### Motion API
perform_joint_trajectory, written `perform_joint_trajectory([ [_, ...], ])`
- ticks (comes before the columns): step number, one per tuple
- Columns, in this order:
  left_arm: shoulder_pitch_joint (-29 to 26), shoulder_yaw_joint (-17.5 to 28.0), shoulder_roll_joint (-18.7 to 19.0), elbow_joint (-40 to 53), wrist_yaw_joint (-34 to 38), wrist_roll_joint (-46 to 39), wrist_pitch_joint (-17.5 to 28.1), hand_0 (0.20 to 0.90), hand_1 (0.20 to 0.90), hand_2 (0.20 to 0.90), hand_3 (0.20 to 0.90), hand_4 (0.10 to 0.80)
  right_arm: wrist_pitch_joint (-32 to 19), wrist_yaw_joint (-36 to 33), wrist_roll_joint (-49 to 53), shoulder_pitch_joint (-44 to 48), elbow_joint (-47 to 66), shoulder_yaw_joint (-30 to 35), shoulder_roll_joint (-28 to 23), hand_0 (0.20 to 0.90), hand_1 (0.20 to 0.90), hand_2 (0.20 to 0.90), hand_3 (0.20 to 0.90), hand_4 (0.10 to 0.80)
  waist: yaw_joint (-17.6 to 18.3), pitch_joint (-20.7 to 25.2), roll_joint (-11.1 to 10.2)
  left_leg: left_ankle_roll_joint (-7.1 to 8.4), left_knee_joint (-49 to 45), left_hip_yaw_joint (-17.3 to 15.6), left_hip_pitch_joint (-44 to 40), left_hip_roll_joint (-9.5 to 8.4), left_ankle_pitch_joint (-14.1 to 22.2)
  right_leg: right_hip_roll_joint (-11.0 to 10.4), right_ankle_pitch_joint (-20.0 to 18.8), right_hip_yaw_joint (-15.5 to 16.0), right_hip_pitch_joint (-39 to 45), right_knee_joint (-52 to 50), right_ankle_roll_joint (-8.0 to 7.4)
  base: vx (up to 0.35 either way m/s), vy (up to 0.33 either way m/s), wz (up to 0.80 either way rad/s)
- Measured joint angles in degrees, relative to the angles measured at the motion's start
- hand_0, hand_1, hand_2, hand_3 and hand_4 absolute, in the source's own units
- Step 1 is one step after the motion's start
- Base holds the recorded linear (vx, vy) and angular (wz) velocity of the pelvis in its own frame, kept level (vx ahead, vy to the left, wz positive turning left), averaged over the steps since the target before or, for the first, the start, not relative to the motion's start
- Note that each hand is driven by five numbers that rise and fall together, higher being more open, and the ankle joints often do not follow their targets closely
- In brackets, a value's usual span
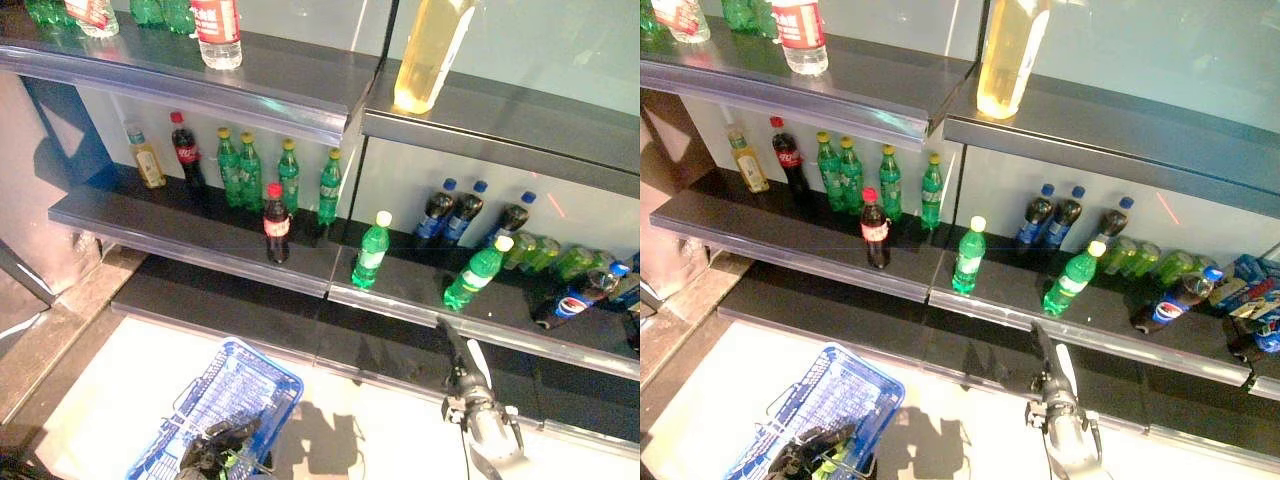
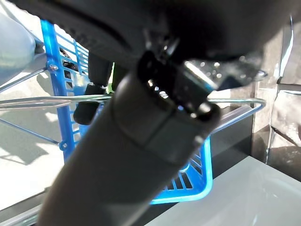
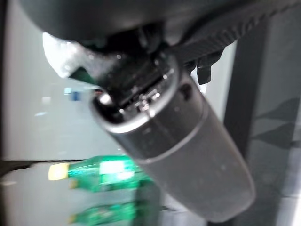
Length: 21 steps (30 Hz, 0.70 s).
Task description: Pick up the drink and place into the basket.
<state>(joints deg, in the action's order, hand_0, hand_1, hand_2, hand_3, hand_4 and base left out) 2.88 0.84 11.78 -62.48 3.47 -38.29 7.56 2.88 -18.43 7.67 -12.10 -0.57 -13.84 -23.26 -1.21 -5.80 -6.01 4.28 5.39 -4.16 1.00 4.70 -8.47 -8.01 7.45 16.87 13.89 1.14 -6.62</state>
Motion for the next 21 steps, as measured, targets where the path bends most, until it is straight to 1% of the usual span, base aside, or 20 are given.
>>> perform_joint_trajectory([
  [4,0.01,-0.01,-0.16,-0.02,-0.05,0.0,0.05,0.3,0.3,0.3,0.2,0.1,-3.56,-0.34,-0.02,0.7,4.63,0.24,-0.01,0.9,0.9,0.9,0.9,0.8,-0.08,-0.22,0.36,-0.07,0.0,0.0,-0.03,-0.04,0.02,-0.1,-0.01,-0.07,-0.13,-0.29,-0.02,0.007,0.008,0.0],
  [6,0.0,-0.02,-0.37,-0.06,-0.14,0.0,0.09,0.3,0.3,0.3,0.2,0.1,-4.4,-0.79,0.27,1.72,6.88,0.31,-0.08,0.9,0.9,0.9,0.9,0.8,-0.06,-0.43,0.72,-0.09,0.0,-0.02,-0.05,-0.04,0.03,-0.16,-0.01,-0.12,-0.22,-0.4,-0.02,0.05,0.033,-0.03],
  [8,0.0,-0.02,-0.64,-0.07,-0.14,0.0,0.16,0.3,0.3,0.3,0.2,0.1,-5.94,-1.23,0.32,3.18,7.21,0.3,-0.08,0.9,0.9,0.9,0.9,0.8,-0.11,-0.49,0.96,-0.08,0.0,-0.07,-0.12,-0.03,0.04,-0.17,-0.01,-0.1,-0.21,-0.41,-0.02,0.081,0.038,-0.03],
  [14,-0.07,-0.29,-1.68,-0.51,-0.12,0.0,0.67,0.3,0.3,0.3,0.2,0.1,-6.09,-2.72,1.92,7.61,7.22,0.2,-1.29,0.9,0.9,0.9,0.9,0.8,-1.0,-0.55,1.82,0.09,-0.03,-0.19,-0.17,-0.04,0.16,-0.17,-0.01,0.01,-0.23,-0.98,-0.02,0.094,0.042,0.01],
  [16,-0.14,-0.49,-2.56,-0.57,0.02,0.0,0.9,0.3,0.3,0.3,0.2,0.1,-6.06,-4.27,3.14,8.18,7.22,0.13,-2.56,0.9,0.9,0.9,0.9,0.8,-1.89,-1.06,2.76,-0.06,-0.43,0.04,-0.05,0.07,0.11,-0.15,0.1,0.14,-1.0,-2.74,0.15,0.045,0.065,0.07],
  [18,-0.53,-0.99,-3.87,-0.53,-0.1,-0.08,1.99,0.3,0.3,0.3,0.2,0.1,-6.05,-6.07,3.81,9.67,7.13,-0.1,-4.12,0.9,0.9,0.9,0.9,0.8,-2.09,-2.19,4.34,-0.64,-1.42,0.58,0.71,-0.01,-0.19,-0.27,0.54,0.21,-3.27,-6.91,0.71,-0.033,0.072,0.16],
  [19,-1.19,-1.7,-4.66,-0.46,-0.14,-0.25,2.66,0.3,0.3,0.3,0.2,0.1,-6.05,-7.63,3.97,10.85,7.04,-0.2,-4.78,0.9,0.9,0.9,0.9,0.8,-2.09,-2.98,5.49,-0.85,-3.08,1.6,2.34,-0.15,-0.13,-0.41,1.12,0.29,-5.47,-10.45,0.82,-0.045,0.065,0.16],
  [21,-2.27,-3.13,-4.79,0.4,-0.42,-0.31,3.01,0.3,0.3,0.3,0.2,0.1,-6.06,-9.24,4.27,12.83,6.78,-0.23,-5.55,0.9,0.9,0.9,0.9,0.8,-2.2,-4.53,6.24,-1.25,-4.85,1.8,4.1,-0.59,0.14,-1.45,2.38,0.3,-7.54,-13.85,0.77,-0.037,0.068,0.19],
])
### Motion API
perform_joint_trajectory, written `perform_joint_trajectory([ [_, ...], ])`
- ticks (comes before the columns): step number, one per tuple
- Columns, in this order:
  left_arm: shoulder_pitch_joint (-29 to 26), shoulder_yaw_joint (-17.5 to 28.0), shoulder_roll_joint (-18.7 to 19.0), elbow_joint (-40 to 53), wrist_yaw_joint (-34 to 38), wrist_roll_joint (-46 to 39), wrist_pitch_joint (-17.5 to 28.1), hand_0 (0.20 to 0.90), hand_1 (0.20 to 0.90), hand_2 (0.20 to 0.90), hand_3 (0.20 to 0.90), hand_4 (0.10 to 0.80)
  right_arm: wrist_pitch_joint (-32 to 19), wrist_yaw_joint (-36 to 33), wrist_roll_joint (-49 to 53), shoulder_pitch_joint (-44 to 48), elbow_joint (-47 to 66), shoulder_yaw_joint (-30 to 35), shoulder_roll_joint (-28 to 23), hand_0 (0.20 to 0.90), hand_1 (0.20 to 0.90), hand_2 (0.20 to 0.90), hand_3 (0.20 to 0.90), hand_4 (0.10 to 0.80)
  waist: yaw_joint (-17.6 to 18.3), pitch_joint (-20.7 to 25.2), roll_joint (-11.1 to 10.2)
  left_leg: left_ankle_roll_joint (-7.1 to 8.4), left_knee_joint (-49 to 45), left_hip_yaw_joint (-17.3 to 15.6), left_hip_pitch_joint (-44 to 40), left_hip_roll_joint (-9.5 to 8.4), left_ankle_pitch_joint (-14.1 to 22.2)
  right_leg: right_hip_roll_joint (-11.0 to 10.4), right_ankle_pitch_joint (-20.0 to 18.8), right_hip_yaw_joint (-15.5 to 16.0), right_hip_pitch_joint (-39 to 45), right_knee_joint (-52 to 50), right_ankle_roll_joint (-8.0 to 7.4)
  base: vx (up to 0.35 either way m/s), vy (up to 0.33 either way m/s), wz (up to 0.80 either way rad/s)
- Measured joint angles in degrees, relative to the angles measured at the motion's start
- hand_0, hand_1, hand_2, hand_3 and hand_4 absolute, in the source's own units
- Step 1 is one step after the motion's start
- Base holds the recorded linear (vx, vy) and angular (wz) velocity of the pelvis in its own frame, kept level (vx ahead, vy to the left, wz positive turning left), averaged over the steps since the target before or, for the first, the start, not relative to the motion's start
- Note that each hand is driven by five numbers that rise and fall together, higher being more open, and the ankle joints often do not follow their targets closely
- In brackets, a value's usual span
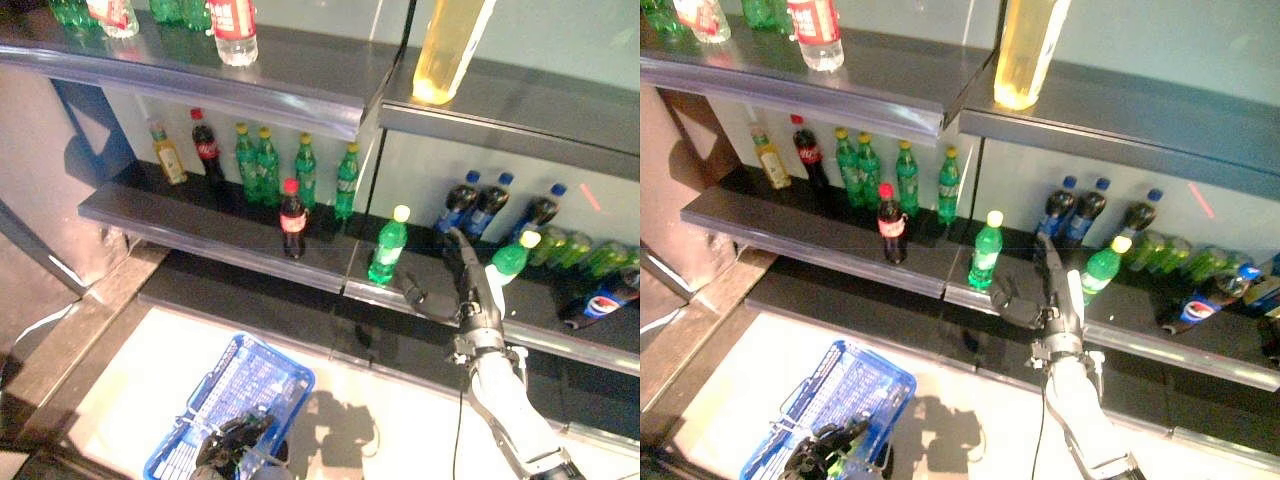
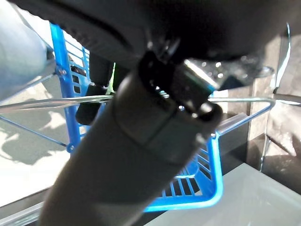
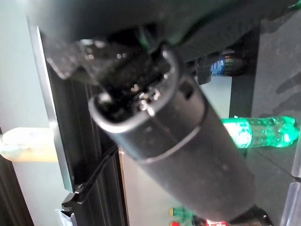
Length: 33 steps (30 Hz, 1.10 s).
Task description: Pick up the drink and place into the basket.
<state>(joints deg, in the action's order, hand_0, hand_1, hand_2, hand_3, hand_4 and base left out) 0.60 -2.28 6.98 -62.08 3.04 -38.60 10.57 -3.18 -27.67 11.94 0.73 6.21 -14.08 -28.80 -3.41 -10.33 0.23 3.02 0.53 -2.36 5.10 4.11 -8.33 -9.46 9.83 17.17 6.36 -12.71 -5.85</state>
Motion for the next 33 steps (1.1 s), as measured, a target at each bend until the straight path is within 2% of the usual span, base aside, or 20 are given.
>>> perform_joint_trajectory([
  [1,-1.14,-1.51,0.15,0.75,-0.13,-0.03,0.29,0.3,0.3,0.3,0.2,0.1,-0.08,-1.63,0.37,2.4,-0.52,-0.22,-0.32,0.9,0.9,0.9,0.9,0.8,-0.6,-1.57,0.22,-0.16,-1.45,0.0,1.61,-0.75,0.19,-1.16,1.44,-0.09,-2.21,-2.19,-0.23,-0.13,0.105,0.04],
  [3,-2.81,-1.9,0.05,2.22,-0.21,-0.31,1.23,0.3,0.3,0.3,0.2,0.1,-0.23,-3.63,1.06,6.02,-0.92,-0.65,-0.39,0.9,0.9,0.9,0.9,0.8,-1.3,-4.6,0.84,-0.43,-3.51,-0.19,4.39,-1.42,-0.13,-1.83,2.54,-0.08,-4.93,-3.7,-0.61,-0.153,0.103,-0.08],
  [5,-4.34,-2.91,0.44,3.64,-0.3,-1.11,2.47,0.3,0.3,0.3,0.2,0.1,-0.76,-4.89,1.14,8.84,-0.93,-0.72,-0.62,0.9,0.9,0.9,0.9,0.8,-1.35,-7.66,1.49,-0.14,-4.86,-0.2,6.79,-1.25,-0.33,-2.08,3.3,-0.16,-7.03,-5.55,-1.14,-0.085,0.095,0.02],
  [6,-5.78,-3.46,0.44,3.7,-0.28,-1.41,2.57,0.3,0.3,0.3,0.2,0.1,-0.68,-5.83,1.66,9.66,-1.17,-0.68,-0.75,0.9,0.9,0.9,0.9,0.8,-1.36,-9.53,2.65,-0.29,-5.44,-0.14,8.05,-1.06,-0.42,-2.38,3.41,-0.15,-8.52,-6.72,-1.08,-0.108,0.133,0.03],
  [8,-6.73,-4.14,0.63,5.47,-0.3,-3.4,3.1,0.3,0.3,0.3,0.2,0.1,-0.66,-7.51,1.76,11.96,-1.16,-1.19,-0.74,0.9,0.9,0.9,0.9,0.8,-1.55,-12.13,3.54,-0.32,-6.11,-0.48,9.63,-1.3,-0.39,-3.2,4.25,-0.69,-11.82,-10.09,-0.51,-0.093,0.108,-0.09],
  [10,-7.97,-4.25,0.64,5.92,-0.23,-4.15,3.35,0.3,0.3,0.3,0.2,0.1,-0.61,-9.49,1.77,13.81,-1.24,-1.22,-0.76,0.9,0.9,0.9,0.9,0.8,-1.22,-14.57,4.34,-0.32,-6.89,-0.66,10.75,-1.63,-0.4,-3.81,4.34,-0.76,-13.57,-12.09,-0.66,-0.054,0.074,-0.08],
  [14,-8.09,-6.02,1.17,7.37,-0.2,-7.7,4.48,0.3,0.3,0.3,0.2,0.1,-0.54,-12.82,1.78,15.94,-1.28,-1.32,-0.74,0.9,0.9,0.9,0.9,0.8,-1.25,-16.09,4.29,-0.86,-8.74,-1.16,12.52,-2.43,-0.73,-5.15,5.27,-1.71,-16.56,-15.45,-1.34,-0.041,0.056,-0.13],
  [19,-8.66,-8.45,2.36,9.75,-0.09,-10.15,4.98,0.3,0.3,0.3,0.2,0.1,-0.54,-16.62,1.78,20.5,-1.49,-1.08,-0.78,0.9,0.9,0.9,0.9,0.8,-1.2,-18.32,4.32,-1.07,-9.12,-1.86,13.46,-2.83,-1.01,-6.24,6.01,-2.25,-18.99,-18.01,-1.17,-0.003,0.051,-0.06],
  [33,-9.42,-10.2,3.16,11.61,0.25,-10.16,6.18,0.3,0.3,0.3,0.2,0.1,-0.48,-19.63,1.99,28.65,-5.23,0.51,-1.25,0.9,0.9,0.9,0.9,0.8,-1.74,-19.83,5.68,-0.98,-11.14,-1.92,17.61,-2.55,-1.09,-6.32,6.61,-3.58,-24.62,-21.58,-0.66,0.017,0.0,-0.04],
])
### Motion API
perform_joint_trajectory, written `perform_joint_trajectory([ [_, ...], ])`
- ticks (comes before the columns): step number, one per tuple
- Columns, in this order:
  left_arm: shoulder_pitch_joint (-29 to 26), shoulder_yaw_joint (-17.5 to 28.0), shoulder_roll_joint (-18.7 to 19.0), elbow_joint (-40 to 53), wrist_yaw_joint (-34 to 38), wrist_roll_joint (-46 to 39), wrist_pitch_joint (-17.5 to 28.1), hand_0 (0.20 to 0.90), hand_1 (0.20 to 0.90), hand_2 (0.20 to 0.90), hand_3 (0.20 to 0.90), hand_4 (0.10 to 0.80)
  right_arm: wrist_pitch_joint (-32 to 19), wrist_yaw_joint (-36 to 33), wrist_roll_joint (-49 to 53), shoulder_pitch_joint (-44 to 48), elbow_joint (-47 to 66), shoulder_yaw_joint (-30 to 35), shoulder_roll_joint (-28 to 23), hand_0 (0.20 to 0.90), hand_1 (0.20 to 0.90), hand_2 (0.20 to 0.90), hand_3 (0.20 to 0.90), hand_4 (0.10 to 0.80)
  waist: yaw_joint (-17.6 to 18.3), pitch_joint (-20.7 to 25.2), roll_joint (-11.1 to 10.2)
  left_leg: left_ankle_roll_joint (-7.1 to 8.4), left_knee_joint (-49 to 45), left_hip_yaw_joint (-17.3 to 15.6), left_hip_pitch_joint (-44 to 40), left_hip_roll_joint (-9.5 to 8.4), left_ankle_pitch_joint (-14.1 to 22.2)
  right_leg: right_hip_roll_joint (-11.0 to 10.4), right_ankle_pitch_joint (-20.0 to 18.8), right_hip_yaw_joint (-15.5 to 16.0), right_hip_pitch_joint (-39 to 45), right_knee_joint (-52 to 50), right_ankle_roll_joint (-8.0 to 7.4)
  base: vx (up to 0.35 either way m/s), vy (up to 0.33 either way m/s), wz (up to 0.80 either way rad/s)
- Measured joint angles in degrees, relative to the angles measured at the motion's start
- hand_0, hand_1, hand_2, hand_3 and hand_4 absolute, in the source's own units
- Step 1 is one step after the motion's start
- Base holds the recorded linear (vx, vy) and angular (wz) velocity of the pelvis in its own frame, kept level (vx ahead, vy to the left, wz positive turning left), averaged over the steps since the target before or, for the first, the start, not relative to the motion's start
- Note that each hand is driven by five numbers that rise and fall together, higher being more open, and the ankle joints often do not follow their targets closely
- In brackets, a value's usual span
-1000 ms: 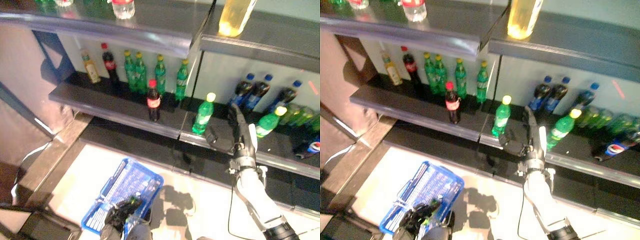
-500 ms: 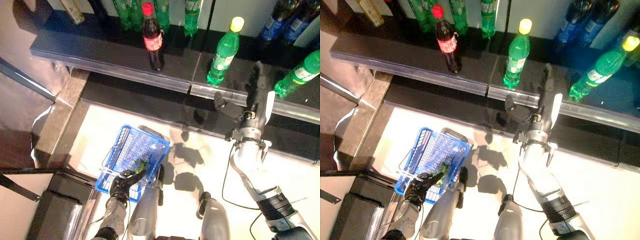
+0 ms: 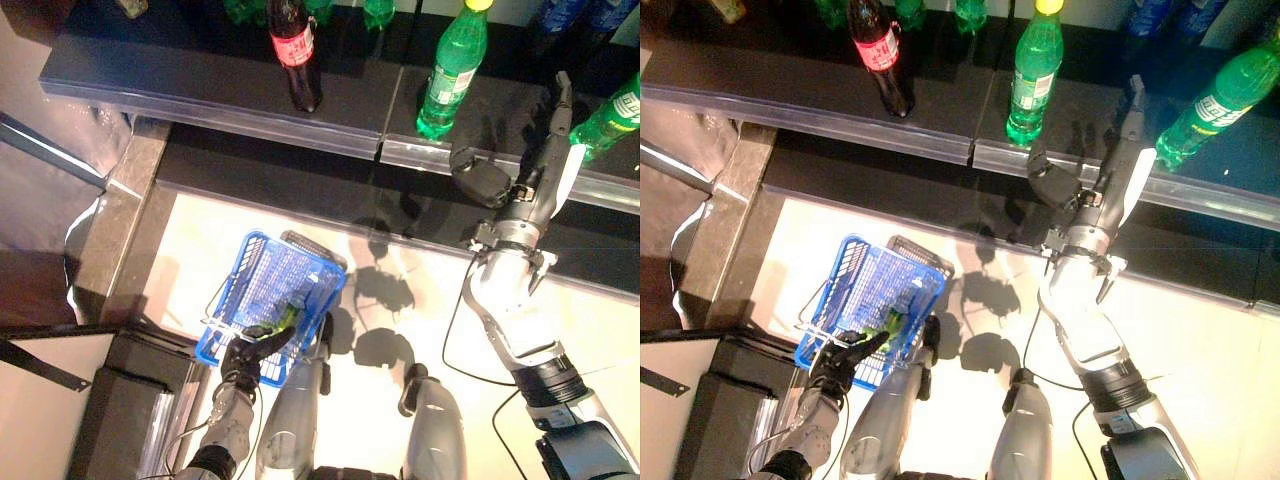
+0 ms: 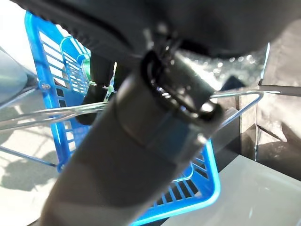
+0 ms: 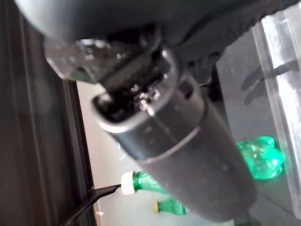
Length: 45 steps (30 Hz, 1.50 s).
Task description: Pick up the drink and place into the basket.
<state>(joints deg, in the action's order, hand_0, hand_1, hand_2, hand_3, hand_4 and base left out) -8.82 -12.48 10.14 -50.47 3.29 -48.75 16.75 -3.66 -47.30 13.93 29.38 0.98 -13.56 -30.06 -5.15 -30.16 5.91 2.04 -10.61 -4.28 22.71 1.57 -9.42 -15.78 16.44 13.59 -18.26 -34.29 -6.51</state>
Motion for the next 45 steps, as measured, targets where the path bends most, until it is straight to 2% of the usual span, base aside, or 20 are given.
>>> perform_joint_trajectory([
  [8,0.02,-0.34,0.6,1.29,0.0,-0.01,-0.44,0.3,0.3,0.3,0.2,0.1,0.61,0.04,0.22,8.13,-2.81,-0.05,-0.15,0.9,0.9,0.9,0.9,0.8,-2.67,-0.14,0.24,-0.37,-1.65,0.16,4.23,-0.01,-0.16,-0.13,0.1,-0.09,-4.02,-1.49,0.21,0.0,0.0,0.0],
  [16,-0.06,-0.4,0.88,3.83,0.26,-1.25,-2.04,0.3,0.3,0.3,0.2,0.1,1.45,0.1,3.47,14.64,-6.31,-0.12,0.64,0.9,0.9,0.9,0.9,0.8,-3.79,-0.25,0.04,-0.56,-2.74,0.33,6.82,0.0,-0.31,-0.23,0.21,-0.1,-6.47,-2.43,0.51,0.0,0.0,0.0],
  [19,-0.07,-0.39,1.1,4.48,0.59,-2.23,-2.45,0.3,0.3,0.3,0.2,0.1,3.21,0.12,4.3,16.9,-8.18,-0.23,0.64,0.9,0.9,0.9,0.9,0.8,-4.21,-0.26,0.03,-0.62,-3.2,0.51,8.38,-0.03,-0.47,-0.22,0.17,-0.01,-7.75,-2.77,0.53,0.007,0.013,0.02],
  [24,-0.41,-0.35,1.14,4.69,0.83,-2.39,-2.6,0.3,0.3,0.3,0.2,0.1,4.34,0.06,4.35,19.55,-10.89,-0.42,0.64,0.9,0.9,0.9,0.9,0.8,-4.48,-0.31,-0.05,-0.79,-3.48,0.66,9.51,-0.15,-0.51,-0.26,-0.18,0.0,-8.72,-2.77,0.1,0.004,0.005,0.01],
  [35,-0.47,-0.22,2.18,6.55,0.92,-2.39,-3.91,0.3,0.3,0.3,0.2,0.1,4.36,-2.24,7.06,22.72,-16.53,-0.33,0.55,0.9,0.9,0.9,0.9,0.8,-4.91,-0.32,-0.08,-1.0,-4.41,1.04,11.18,0.0,-0.27,-0.11,-0.25,-0.05,-9.99,-2.83,0.38,0.016,0.0,0.0],
  [36,-0.47,-0.32,2.22,6.63,0.91,-2.39,-3.89,0.3,0.3,0.3,0.2,0.1,4.35,-2.46,7.16,22.99,-16.9,-0.32,0.53,0.9,0.9,0.9,0.9,0.8,-4.93,-0.32,-0.09,-1.06,-4.49,1.02,11.37,-0.02,-0.46,-0.1,-0.58,-0.03,-10.18,-2.86,-0.02,0.0,0.0,0.0],
  [37,-0.47,-0.28,2.22,7.01,0.9,-2.39,-3.84,0.3,0.3,0.3,0.2,0.1,4.36,-2.67,7.62,24.07,-18.03,-0.31,0.48,0.9,0.9,0.9,0.9,0.8,-4.97,-0.33,-0.08,-0.91,-4.52,1.03,11.66,-0.01,-0.16,-0.15,-0.39,-0.04,-10.42,-2.85,0.34,0.0,0.0,0.0],
  [41,-0.54,-0.35,2.5,7.55,0.78,-2.39,-3.93,0.3,0.3,0.3,0.2,0.1,4.36,-2.93,8.82,25.95,-20.67,-0.27,-0.1,0.9,0.9,0.9,0.9,0.8,-5.48,-0.35,-0.12,-1.21,-4.55,1.08,12.36,-0.08,-0.71,-0.2,-0.81,-0.05,-11.2,-3.08,-0.04,0.023,-0.006,0.0],
  [45,-0.54,-0.62,2.84,7.93,0.77,-2.94,-4.17,0.3,0.3,0.3,0.2,0.1,4.36,-2.98,9.25,26.97,-21.43,-0.38,-0.3,0.9,0.9,0.9,0.9,0.8,-5.85,-0.36,-0.17,-1.21,-4.59,1.25,12.67,-0.18,-0.8,-0.29,-0.63,-0.1,-11.63,-3.42,0.34,0.0,0.0,0.0],
])
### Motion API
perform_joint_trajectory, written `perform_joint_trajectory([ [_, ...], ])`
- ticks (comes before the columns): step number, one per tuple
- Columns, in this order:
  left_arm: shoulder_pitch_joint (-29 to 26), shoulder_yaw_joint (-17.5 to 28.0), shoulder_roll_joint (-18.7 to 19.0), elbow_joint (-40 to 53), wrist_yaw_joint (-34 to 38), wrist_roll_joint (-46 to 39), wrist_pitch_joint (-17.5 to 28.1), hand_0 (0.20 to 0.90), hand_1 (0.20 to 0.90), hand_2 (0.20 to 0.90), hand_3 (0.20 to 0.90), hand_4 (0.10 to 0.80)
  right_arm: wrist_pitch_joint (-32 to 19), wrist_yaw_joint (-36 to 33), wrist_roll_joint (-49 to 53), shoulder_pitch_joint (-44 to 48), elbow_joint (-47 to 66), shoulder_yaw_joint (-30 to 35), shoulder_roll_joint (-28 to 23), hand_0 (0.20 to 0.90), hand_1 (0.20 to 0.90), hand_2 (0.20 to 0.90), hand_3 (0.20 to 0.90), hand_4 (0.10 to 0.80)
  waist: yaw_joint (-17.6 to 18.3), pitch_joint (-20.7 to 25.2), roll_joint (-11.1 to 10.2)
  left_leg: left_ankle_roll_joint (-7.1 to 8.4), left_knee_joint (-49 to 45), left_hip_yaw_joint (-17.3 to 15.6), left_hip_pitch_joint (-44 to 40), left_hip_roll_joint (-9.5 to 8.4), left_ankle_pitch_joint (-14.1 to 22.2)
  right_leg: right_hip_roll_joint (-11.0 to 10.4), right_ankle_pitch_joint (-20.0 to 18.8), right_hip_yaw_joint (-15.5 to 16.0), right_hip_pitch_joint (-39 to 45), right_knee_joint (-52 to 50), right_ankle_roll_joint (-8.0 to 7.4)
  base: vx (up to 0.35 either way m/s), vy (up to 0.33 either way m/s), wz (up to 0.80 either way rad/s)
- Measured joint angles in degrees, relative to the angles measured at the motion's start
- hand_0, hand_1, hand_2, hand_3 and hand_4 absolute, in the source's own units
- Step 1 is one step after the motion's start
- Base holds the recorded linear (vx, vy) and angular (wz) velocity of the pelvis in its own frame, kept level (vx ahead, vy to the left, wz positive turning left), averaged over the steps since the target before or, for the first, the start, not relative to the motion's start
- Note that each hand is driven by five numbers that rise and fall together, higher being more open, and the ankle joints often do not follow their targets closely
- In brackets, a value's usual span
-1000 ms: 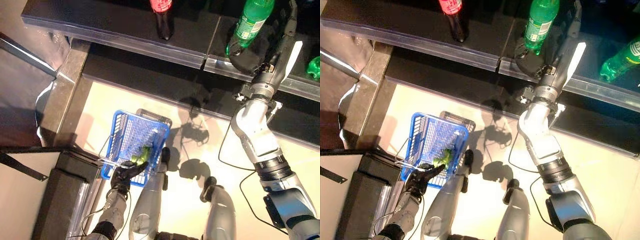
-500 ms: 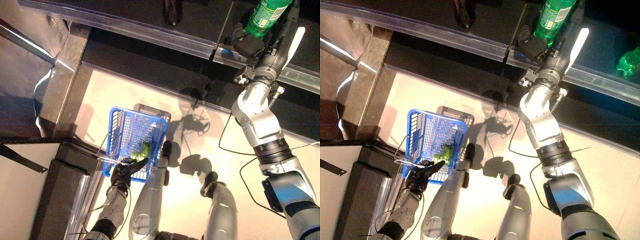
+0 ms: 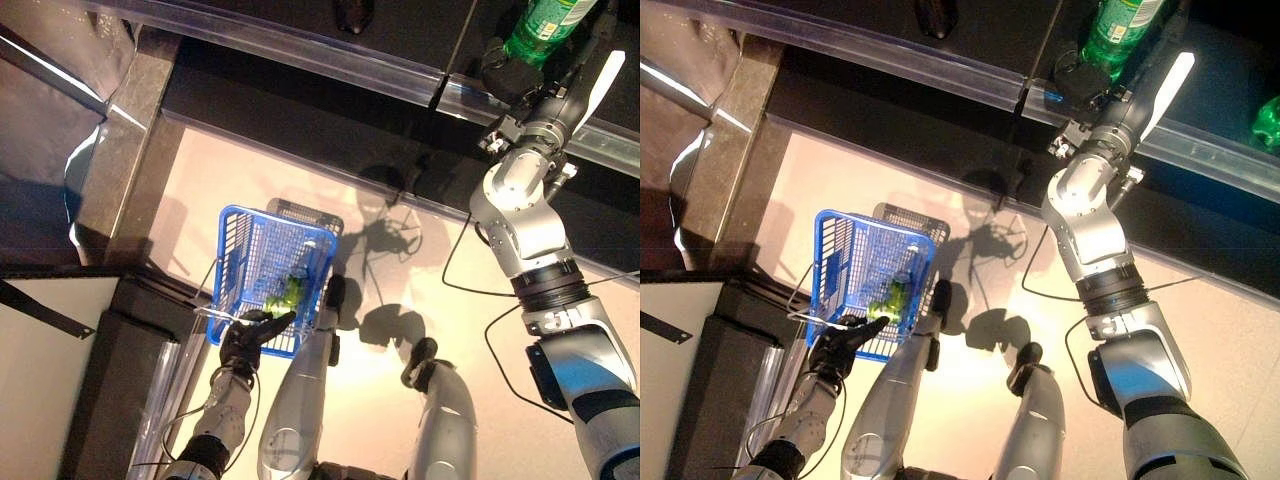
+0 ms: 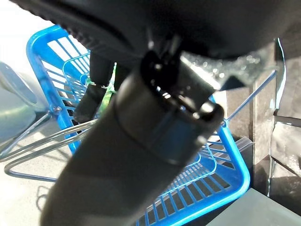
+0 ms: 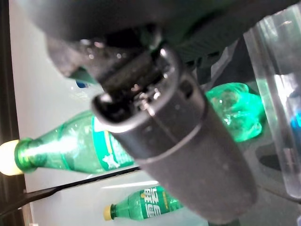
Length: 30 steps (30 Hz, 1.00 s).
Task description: Pick up the drink and place into the basket.
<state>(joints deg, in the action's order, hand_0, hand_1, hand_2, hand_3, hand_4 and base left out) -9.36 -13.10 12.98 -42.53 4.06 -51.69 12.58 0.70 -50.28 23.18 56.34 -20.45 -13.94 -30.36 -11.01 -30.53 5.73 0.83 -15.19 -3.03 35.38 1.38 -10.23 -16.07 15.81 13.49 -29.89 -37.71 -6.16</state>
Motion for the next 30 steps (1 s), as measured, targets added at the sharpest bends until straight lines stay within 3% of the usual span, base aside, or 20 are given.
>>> perform_joint_trajectory([
  [8,-0.01,-0.82,1.18,1.11,-0.14,-1.69,-0.5,0.3,0.3,0.3,0.2,0.1,-0.1,0.08,3.0,5.93,-3.36,-0.13,-0.98,0.9,0.9,0.9,0.9,0.8,-0.5,0.0,0.0,0.35,0.01,0.48,0.88,-0.02,-0.2,0.07,-0.1,-0.09,-1.29,-0.3,0.14,0.002,0.001,-0.01],
  [10,-0.01,-0.84,1.24,1.39,-0.53,-1.75,-0.66,0.3,0.3,0.3,0.2,0.1,-0.1,0.1,3.98,6.47,-3.85,-0.15,-1.67,0.599,0.599,0.599,0.549,0.449,-1.16,0.0,0.0,0.17,0.02,0.48,0.97,-0.09,-0.33,0.06,-0.11,-0.21,-1.34,-0.31,0.14,0.0,0.0,0.0],
  [11,-0.01,-0.86,1.25,1.44,-0.63,-1.75,-0.67,0.3,0.3,0.3,0.2,0.1,-0.1,0.1,3.97,6.49,-3.86,-0.15,-1.84,0.352,0.352,0.352,0.26,0.16,-1.27,0.0,0.0,0.17,0.03,0.49,0.97,-0.1,-0.33,0.06,-0.11,-0.2,-1.35,-0.31,0.14,0.0,0.0,0.0],
  [12,0.0,-0.84,1.33,1.43,-0.74,-1.79,-0.69,0.3,0.3,0.3,0.2,0.1,-0.11,0.1,3.98,6.65,-4.16,-0.22,-1.93,0.3,0.3,0.3,0.2,0.1,-1.37,0.0,0.0,0.16,0.03,0.56,0.99,-0.13,-0.34,0.04,-0.11,-0.15,-1.33,-0.31,0.13,0.0,0.0,0.0],
  [22,0.0,-0.77,2.25,2.03,-0.93,-3.18,-0.96,0.3,0.3,0.3,0.2,0.1,-0.67,0.07,5.28,11.29,-12.63,-1.95,-4.67,0.3,0.3,0.3,0.2,0.1,-1.63,-0.06,-0.11,0.17,-0.55,1.33,2.17,-0.32,-0.36,0.09,-0.19,0.34,-1.75,-0.31,0.0,-0.002,-0.003,0.03],
  [30,0.84,-1.96,5.64,1.77,-1.09,-3.28,-2.56,0.3,0.3,0.3,0.2,0.1,-2.91,0.24,9.8,12.79,-16.19,-2.9,-5.91,0.3,0.3,0.3,0.2,0.1,-1.88,-0.08,-0.13,0.17,-0.83,1.98,2.18,-0.51,-0.36,0.15,-0.34,0.39,-1.53,-0.24,-0.13,-0.009,-0.003,0.0],
])
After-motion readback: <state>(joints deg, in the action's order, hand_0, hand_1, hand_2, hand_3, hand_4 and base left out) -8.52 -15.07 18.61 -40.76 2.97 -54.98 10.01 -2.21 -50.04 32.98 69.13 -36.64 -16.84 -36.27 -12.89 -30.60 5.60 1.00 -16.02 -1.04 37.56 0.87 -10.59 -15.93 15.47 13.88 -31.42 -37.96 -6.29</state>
